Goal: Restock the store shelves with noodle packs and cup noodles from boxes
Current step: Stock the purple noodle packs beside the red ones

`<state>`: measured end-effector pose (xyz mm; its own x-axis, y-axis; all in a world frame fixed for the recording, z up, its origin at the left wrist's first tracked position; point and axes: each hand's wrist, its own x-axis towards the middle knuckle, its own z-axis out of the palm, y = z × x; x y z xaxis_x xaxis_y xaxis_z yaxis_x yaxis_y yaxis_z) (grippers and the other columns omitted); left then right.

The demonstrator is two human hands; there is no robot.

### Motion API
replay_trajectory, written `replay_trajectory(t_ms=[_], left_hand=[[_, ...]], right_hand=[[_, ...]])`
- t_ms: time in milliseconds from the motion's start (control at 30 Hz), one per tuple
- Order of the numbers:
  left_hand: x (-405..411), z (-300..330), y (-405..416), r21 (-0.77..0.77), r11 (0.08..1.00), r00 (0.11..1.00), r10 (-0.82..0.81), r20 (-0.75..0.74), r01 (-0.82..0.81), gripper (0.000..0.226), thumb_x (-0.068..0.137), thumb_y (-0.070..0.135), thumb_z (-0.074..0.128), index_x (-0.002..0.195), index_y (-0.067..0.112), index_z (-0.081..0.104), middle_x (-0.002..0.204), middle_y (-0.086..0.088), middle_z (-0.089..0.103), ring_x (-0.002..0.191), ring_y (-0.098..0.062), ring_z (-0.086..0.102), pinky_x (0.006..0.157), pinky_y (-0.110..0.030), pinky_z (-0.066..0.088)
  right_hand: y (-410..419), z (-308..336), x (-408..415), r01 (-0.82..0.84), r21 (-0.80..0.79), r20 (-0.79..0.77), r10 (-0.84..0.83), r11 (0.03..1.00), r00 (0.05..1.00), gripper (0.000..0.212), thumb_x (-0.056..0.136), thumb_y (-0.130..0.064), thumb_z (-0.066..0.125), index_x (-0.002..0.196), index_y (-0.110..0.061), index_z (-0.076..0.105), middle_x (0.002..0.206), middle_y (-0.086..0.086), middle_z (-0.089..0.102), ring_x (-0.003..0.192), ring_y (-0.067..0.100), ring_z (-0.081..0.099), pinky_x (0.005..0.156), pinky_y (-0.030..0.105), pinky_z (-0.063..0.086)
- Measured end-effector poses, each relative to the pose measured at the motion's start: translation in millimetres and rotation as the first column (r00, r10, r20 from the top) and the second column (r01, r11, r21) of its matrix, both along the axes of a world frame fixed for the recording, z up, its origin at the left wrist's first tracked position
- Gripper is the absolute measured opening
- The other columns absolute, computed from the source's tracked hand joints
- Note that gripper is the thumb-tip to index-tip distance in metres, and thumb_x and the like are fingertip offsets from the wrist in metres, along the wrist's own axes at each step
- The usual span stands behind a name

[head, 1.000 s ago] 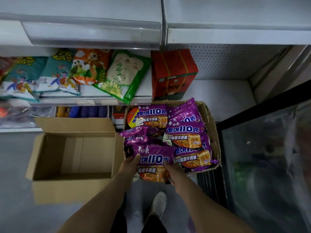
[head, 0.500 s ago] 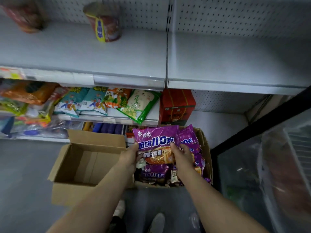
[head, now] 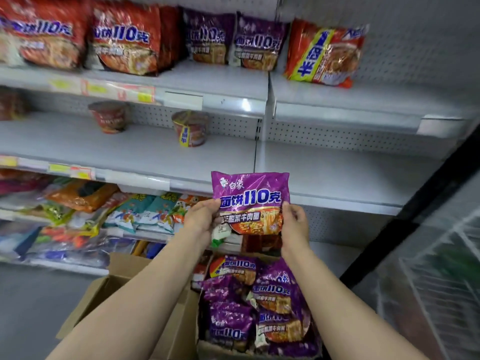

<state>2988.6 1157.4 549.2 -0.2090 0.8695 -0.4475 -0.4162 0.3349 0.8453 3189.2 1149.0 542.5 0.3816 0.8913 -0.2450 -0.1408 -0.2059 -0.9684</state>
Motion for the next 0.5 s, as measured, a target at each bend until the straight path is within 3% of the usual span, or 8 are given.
replay_trajectory(t_ms=[67, 133, 233, 333, 500], left_hand=[[0.9, 24.7, 0.9, 0.045, 0.998, 1.000, 0.032, 0.001, -0.032, 0.008, 0.098, 0.011, 0.062, 0.089, 0.009, 0.061, 0.067, -0.004, 0.063, 0.049, -0.009, 0.051, 0.047, -0.021, 0.043], [4.4, 52.5, -3.5, 0.116, 0.991, 0.998, 0.060, 0.025, -0.062, 0.007, 0.098, 0.011, 0.062, 0.093, 0.008, 0.060, 0.064, -0.006, 0.070, 0.050, -0.013, 0.061, 0.048, -0.026, 0.050], [10.4, 85.3, -10.2, 0.237, 0.965, 0.993, 0.105, 0.046, -0.113, 0.011, 0.099, 0.016, 0.062, 0.099, 0.005, 0.058, 0.085, -0.019, 0.074, 0.069, -0.028, 0.073, 0.067, -0.044, 0.061], [14.0, 109.2, -14.7, 0.376, 0.913, 0.971, 0.211, -0.111, -0.155, 0.011, 0.102, 0.020, 0.058, 0.098, 0.009, 0.059, 0.097, -0.020, 0.073, 0.085, -0.035, 0.072, 0.081, -0.052, 0.060], [10.6, 134.2, -19.6, 0.510, 0.839, 0.883, 0.374, -0.285, -0.190, 0.011, 0.104, 0.030, 0.050, 0.096, 0.023, 0.054, 0.099, -0.010, 0.068, 0.086, -0.027, 0.069, 0.075, -0.047, 0.059]], right_hand=[[1.5, 22.4, 3.1, 0.011, 0.080, 0.065, -0.017, 0.997, 0.998, 0.022, 0.103, -0.039, 0.053, 0.103, -0.018, 0.058, 0.101, 0.005, 0.071, 0.092, 0.023, 0.072, 0.077, 0.038, 0.061], [2.1, 44.1, 6.7, 0.009, 0.172, 0.102, -0.027, 0.985, 0.994, 0.023, 0.104, -0.039, 0.051, 0.101, -0.017, 0.056, 0.098, 0.005, 0.071, 0.086, 0.020, 0.072, 0.070, 0.034, 0.058], [3.4, 73.5, 8.3, -0.012, 0.276, 0.139, -0.027, 0.961, 0.990, 0.022, 0.103, -0.042, 0.052, 0.098, -0.021, 0.053, 0.095, 0.001, 0.072, 0.081, 0.014, 0.073, 0.070, 0.035, 0.060], [3.7, 93.3, 3.5, -0.032, 0.342, 0.157, -0.024, 0.939, 0.987, 0.020, 0.102, -0.043, 0.053, 0.098, -0.023, 0.054, 0.096, 0.001, 0.072, 0.083, 0.014, 0.074, 0.069, 0.036, 0.061], [2.3, 125.5, -4.4, -0.070, 0.460, 0.226, -0.041, 0.885, 0.973, 0.016, 0.102, -0.039, 0.053, 0.093, -0.027, 0.054, 0.088, -0.002, 0.072, 0.077, 0.011, 0.073, 0.068, 0.043, 0.063]])
